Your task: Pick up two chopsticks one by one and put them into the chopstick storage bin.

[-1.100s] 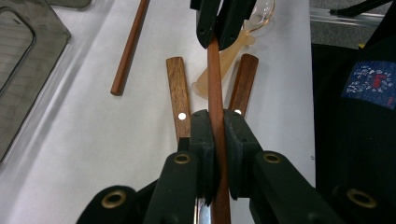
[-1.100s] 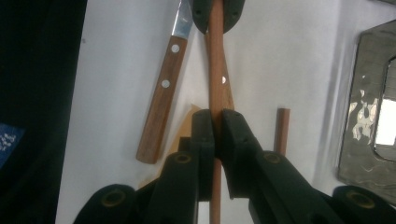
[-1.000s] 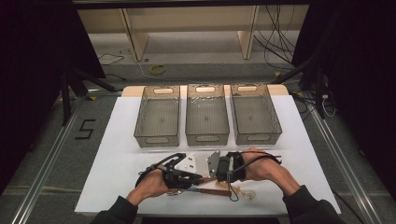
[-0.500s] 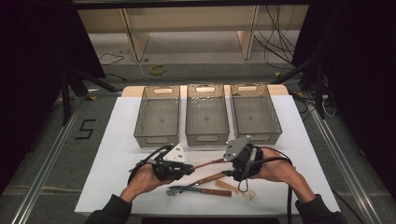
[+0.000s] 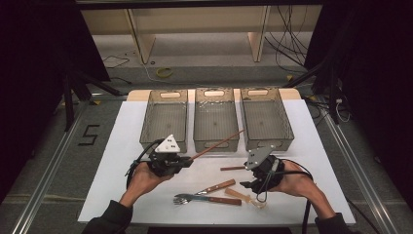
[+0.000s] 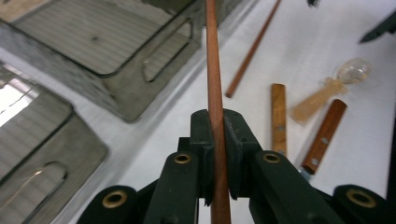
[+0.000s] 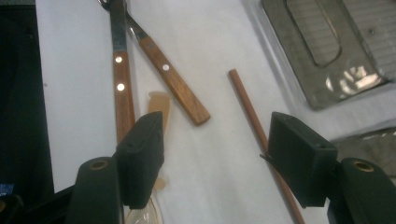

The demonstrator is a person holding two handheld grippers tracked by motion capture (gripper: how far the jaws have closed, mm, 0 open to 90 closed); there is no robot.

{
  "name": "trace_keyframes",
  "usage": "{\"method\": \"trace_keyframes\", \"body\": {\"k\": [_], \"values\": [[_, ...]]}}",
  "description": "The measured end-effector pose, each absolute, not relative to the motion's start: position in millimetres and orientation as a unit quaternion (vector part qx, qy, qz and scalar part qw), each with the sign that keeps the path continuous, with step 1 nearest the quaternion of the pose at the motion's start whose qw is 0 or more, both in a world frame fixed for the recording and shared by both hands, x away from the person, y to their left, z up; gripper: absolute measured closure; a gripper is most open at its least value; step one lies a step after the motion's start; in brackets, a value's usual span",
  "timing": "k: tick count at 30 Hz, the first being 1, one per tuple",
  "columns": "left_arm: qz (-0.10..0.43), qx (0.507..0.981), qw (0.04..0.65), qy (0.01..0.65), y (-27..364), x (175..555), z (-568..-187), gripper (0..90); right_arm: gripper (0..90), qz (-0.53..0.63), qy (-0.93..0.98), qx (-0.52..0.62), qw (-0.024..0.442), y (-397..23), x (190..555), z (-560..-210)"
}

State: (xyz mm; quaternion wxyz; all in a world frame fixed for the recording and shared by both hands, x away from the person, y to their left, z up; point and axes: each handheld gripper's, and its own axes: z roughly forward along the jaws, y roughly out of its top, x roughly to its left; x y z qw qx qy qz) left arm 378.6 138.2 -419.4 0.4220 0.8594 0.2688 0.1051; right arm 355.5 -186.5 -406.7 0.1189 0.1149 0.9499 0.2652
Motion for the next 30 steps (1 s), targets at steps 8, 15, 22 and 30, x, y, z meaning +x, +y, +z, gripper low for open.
{"method": "trace_keyframes", "body": {"k": [8,15,22,30], "values": [[0.124,0.842,0.429,0.304,154,396,-410,82.9,36.4,0.26,0.948,0.143,0.113,-200,357,-419],[0.151,0.818,0.437,0.341,172,414,-396,82.9,36.3,0.257,0.948,0.153,0.107,-207,357,-423],[0.173,0.795,0.433,0.388,192,435,-394,82.9,36.0,0.258,0.947,0.162,0.106,-210,358,-424],[0.181,0.77,0.423,0.443,212,459,-404,82.9,34.7,0.255,0.946,0.171,0.102,-214,360,-427]]}}
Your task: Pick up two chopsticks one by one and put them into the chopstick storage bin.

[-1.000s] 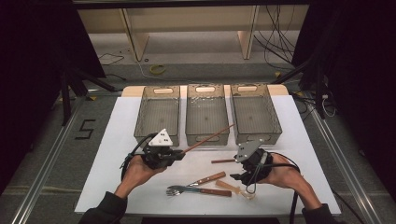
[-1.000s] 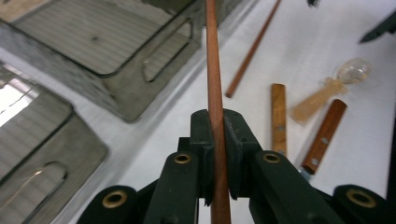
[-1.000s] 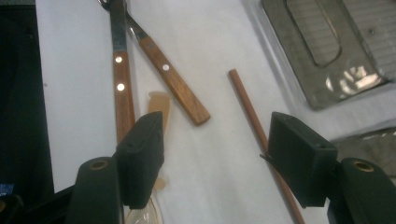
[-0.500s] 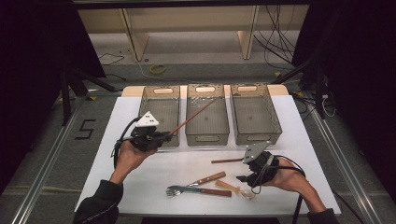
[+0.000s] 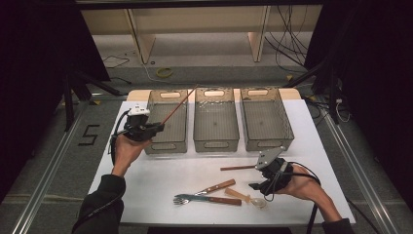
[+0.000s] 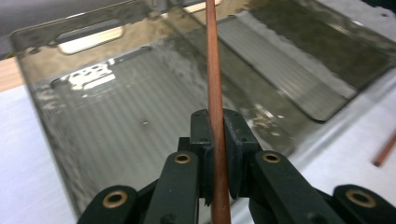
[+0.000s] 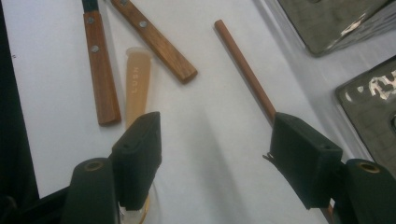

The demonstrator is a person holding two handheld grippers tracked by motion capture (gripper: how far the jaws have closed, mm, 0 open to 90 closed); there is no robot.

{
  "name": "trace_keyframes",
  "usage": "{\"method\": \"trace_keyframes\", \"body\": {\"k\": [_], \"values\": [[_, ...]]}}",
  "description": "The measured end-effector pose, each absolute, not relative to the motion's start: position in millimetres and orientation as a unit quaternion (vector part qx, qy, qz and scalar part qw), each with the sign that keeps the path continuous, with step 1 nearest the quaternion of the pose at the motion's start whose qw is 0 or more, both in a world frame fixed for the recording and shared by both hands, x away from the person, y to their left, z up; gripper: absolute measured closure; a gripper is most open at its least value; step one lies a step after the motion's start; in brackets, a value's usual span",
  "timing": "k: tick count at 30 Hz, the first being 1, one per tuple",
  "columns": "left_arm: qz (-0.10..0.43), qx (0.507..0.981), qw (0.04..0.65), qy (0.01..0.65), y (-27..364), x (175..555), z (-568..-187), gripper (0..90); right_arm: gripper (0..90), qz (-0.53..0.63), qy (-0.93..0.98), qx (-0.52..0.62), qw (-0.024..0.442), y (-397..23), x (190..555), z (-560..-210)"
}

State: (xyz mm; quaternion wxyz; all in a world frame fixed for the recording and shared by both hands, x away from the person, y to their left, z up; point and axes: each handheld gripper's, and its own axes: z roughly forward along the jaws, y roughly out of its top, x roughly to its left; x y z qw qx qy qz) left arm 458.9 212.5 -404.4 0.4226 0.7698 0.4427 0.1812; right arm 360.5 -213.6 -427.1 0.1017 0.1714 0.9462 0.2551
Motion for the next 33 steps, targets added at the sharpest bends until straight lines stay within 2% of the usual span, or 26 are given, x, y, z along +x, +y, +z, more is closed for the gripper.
{"method": "trace_keyframes", "body": {"k": [8,25,30,33], "values": [[0.193,0.762,0.395,0.476,220,474,-411,82.9,34.1,0.256,0.946,0.171,0.101,-215,360,-427],[0.174,0.766,0.344,0.515,222,492,-429,82.7,34.1,0.255,0.947,0.17,0.095,-217,361,-429],[0.166,0.756,0.348,0.529,223,496,-435,81.2,34.1,0.255,0.947,0.171,0.095,-217,360,-428],[0.158,0.749,0.361,0.533,224,497,-435,62.3,33.8,0.255,0.947,0.172,0.094,-218,361,-428]]}}
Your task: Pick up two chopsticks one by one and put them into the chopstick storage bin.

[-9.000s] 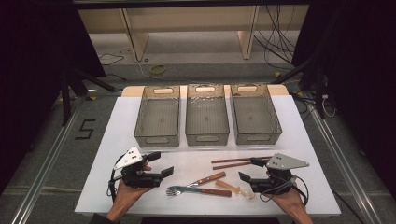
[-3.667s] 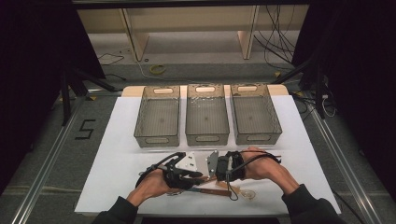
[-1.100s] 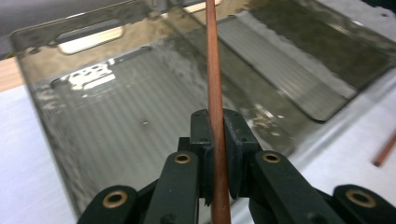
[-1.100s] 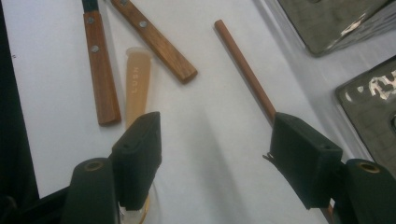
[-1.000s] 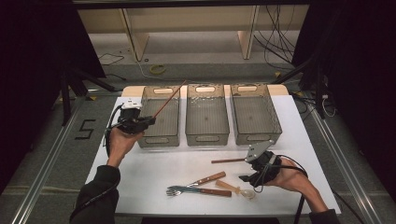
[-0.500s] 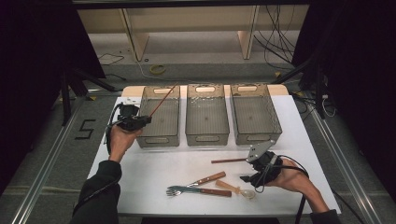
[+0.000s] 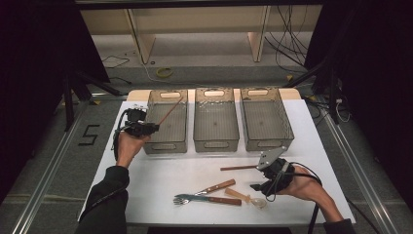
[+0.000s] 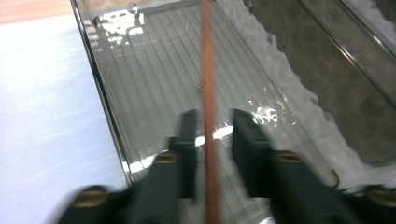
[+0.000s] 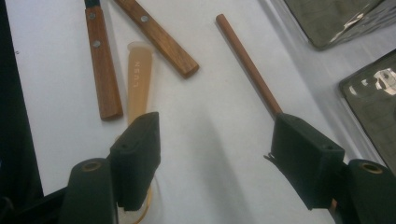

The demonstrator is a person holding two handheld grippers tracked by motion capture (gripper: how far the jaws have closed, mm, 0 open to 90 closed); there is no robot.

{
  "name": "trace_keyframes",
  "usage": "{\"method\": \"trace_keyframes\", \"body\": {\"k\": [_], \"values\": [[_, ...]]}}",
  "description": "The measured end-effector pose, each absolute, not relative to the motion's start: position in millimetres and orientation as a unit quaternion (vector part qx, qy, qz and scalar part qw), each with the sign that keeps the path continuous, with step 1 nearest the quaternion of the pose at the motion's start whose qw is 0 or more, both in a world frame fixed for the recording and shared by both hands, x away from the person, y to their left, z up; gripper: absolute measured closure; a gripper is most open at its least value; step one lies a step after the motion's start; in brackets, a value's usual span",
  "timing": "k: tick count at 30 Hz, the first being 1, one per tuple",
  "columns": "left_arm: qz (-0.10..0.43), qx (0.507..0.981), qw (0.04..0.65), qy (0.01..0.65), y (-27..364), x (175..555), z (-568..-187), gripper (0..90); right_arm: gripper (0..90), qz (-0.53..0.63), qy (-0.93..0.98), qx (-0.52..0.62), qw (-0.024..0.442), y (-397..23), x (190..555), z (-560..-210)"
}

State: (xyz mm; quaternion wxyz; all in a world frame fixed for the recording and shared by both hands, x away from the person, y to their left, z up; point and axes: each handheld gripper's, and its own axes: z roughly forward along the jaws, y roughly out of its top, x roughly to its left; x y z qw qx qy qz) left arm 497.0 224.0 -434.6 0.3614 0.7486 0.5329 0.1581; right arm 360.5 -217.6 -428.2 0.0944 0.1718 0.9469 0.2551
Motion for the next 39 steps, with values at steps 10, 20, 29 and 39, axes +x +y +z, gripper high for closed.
{"method": "trace_keyframes", "body": {"k": [10,20,29,39], "values": [[0.143,0.749,0.432,0.481,215,462,-417,33.2,33.9,0.239,0.949,0.177,0.108,-222,378,-421],[0.117,0.756,0.517,0.383,196,405,-425,22.2,41.0,0.192,0.959,0.192,0.085,-220,415,-432],[0.101,0.773,0.517,0.354,177,376,-439,18.0,53.5,0.154,0.969,0.181,0.067,-210,432,-444],[0.086,0.785,0.508,0.344,171,369,-447,16.6,64.5,0.136,0.975,0.167,0.053,-203,441,-453]]}}
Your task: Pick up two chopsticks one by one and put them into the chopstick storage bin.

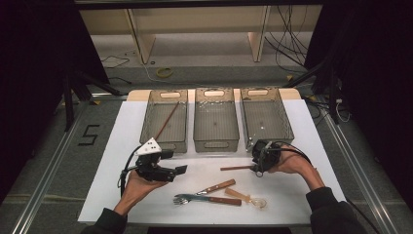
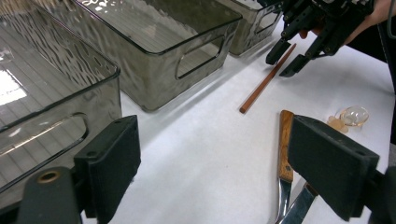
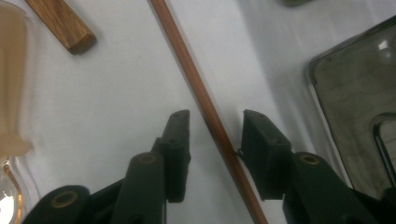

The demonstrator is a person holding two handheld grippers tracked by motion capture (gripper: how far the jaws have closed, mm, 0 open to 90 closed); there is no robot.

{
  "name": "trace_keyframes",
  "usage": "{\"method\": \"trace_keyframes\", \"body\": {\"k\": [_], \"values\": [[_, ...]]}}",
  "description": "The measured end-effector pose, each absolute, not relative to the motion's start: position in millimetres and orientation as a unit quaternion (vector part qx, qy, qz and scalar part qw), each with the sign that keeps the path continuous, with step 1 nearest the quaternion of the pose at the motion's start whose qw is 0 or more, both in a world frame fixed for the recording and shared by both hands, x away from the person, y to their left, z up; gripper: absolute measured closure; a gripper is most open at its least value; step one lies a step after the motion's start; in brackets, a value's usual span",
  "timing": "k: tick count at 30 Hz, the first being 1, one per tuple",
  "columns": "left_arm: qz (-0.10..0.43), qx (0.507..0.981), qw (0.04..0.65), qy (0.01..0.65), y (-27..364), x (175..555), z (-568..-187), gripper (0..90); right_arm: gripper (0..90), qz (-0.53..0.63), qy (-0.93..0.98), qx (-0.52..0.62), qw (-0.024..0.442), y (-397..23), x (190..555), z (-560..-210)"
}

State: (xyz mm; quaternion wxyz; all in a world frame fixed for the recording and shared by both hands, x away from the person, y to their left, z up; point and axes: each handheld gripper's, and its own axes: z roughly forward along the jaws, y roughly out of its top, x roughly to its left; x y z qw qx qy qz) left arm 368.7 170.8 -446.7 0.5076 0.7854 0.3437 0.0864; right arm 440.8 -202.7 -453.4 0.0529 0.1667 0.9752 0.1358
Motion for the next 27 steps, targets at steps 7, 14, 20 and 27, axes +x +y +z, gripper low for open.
{"method": "trace_keyframes", "body": {"k": [7,14,20,27], "values": [[0.088,0.785,0.51,0.34,170,366,-447,17.1,70.8,0.12,0.977,0.172,0.045,-201,442,-456],[0.085,0.787,0.508,0.341,169,366,-449,17.4,75.7,0.092,0.982,0.159,0.046,-193,439,-455],[0.083,0.788,0.505,0.342,170,367,-450,17.5,80.5,0.077,0.986,0.14,0.046,-190,433,-455],[0.081,0.79,0.504,0.34,169,366,-450,17.7,84.8,0.071,0.99,0.109,0.049,-188,427,-455]]}}
